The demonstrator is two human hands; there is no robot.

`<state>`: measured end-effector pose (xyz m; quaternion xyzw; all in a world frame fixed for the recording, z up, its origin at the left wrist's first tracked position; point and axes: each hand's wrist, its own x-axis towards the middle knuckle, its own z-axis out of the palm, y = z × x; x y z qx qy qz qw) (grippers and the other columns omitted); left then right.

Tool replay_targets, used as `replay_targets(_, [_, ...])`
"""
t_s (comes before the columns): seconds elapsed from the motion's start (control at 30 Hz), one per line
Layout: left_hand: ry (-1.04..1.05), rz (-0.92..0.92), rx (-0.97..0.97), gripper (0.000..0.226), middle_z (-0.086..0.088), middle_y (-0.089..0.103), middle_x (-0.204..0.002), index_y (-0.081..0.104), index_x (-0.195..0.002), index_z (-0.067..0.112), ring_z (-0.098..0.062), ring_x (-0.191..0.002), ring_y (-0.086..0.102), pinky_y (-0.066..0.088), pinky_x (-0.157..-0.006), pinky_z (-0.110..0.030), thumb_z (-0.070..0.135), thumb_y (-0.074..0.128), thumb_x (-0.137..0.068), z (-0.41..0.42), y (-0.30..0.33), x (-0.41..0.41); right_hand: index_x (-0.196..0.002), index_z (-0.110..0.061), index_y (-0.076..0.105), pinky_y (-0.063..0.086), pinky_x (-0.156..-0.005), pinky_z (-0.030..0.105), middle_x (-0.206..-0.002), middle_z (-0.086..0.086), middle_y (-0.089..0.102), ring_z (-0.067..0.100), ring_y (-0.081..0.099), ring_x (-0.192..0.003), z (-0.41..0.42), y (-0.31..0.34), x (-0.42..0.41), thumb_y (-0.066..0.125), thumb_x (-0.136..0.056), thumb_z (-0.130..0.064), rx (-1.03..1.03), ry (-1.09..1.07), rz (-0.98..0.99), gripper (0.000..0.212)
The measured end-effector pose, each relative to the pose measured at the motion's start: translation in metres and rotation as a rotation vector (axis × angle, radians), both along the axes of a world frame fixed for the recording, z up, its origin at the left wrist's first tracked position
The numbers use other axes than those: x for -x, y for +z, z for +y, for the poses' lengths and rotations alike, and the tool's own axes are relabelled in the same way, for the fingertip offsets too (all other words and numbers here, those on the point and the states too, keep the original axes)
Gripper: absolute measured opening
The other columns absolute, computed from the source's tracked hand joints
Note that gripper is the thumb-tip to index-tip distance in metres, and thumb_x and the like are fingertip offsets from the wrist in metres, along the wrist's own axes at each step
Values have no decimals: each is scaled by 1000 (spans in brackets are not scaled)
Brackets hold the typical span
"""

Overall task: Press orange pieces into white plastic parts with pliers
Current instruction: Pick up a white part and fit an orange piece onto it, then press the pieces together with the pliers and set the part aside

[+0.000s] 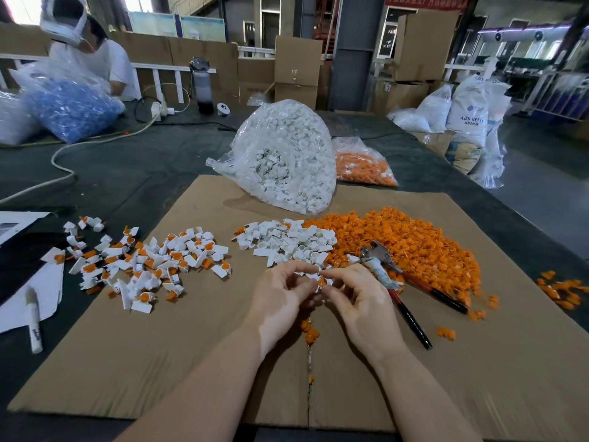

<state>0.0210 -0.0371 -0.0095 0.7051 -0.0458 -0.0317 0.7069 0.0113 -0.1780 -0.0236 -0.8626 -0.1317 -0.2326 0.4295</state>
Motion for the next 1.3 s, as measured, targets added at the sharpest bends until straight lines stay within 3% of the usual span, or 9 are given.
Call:
replay_targets(0.3, [6, -18, -25, 15, -32, 63, -85, 65, -97, 11, -21, -69, 66, 53, -62, -18, 0, 58, -88, 0, 1, 0, -100, -18, 69, 47, -66, 19, -88, -12, 57, 5, 55, -73, 1, 2, 2, 68, -83, -9, 41, -14, -16, 19])
replay_targets(0.5, [20, 0, 11, 12, -27, 64, -78, 65, -94, 9, -22, -69, 68, 54, -63, -20, 1, 62, -86, -1, -1, -2, -101, -18, 69, 47, -65, 19, -87, -12, 57, 4, 54, -73, 2, 3, 3, 68, -83, -10, 71, -11, -25, 20])
replay_targets(0.57, [25, 7, 17, 11, -18, 64, -69, 64, -92, 9, -22, -67, 67, 55, -63, -22, 1, 63, -85, -2, -2, -3, -102, -17, 69, 47, -66, 20, -85, -13, 56, 4, 54, -72, 2, 4, 3, 69, -82, -11, 60, -25, -38, 21])
replay_targets(0.7, [50, 31, 38, 10, -10, 62, -63, 63, -91, 7, -16, -58, 63, 52, -56, -19, 0, 64, -84, -4, -1, -5, -107, -12, 67, 44, -81, 31, -92, -3, 63, 16, 57, -89, -6, 9, 5, 68, -84, -15, 156, -272, -88, 23])
replay_targets(0.77, [58, 35, 44, 10, -11, 62, -64, 63, -91, 8, -12, -55, 62, 49, -53, -16, 0, 64, -84, -4, 0, -5, -116, -10, 61, 37, -89, 39, -109, 6, 62, 24, 53, -104, -16, 14, 4, 58, -90, -22, 277, -510, 47, 29])
replay_targets(0.83, [62, 30, 39, 10, -7, 63, -61, 63, -91, 9, -10, -54, 62, 48, -51, -15, 1, 64, -84, -3, -1, -7, -124, -12, 51, 31, -95, 41, -124, 9, 51, 26, 42, -117, -30, 23, 1, 50, -92, -33, 436, -684, 330, 39])
replay_targets(0.97, [83, 34, 42, 11, -2, 65, -59, 63, -93, 7, -13, -58, 63, 50, -54, -16, 3, 65, -84, -2, -2, -10, -120, -16, 48, 22, -103, 46, -134, 11, 34, 29, 28, -125, -49, 35, -5, 46, -85, -46, 617, -692, 705, 46])
replay_targets(1.13, [98, 60, 92, 11, -4, 68, -61, 62, -96, 6, -9, -56, 64, 49, -53, -17, 2, 64, -85, -1, -2, -12, -113, -15, 47, 29, -96, 43, -125, 11, 38, 28, 34, -117, -48, 35, -5, 47, -86, -50, 722, -685, 647, 44])
replay_targets(1.3, [128, 124, 227, 14, -10, 60, -58, 60, -101, -1, -16, -51, 58, 55, -60, -32, 0, 61, -87, -2, 0, -14, -103, -14, 42, 38, -87, 38, -112, 8, 54, 28, 49, -107, -39, 47, -1, 44, -90, -45, 640, -585, 483, 34])
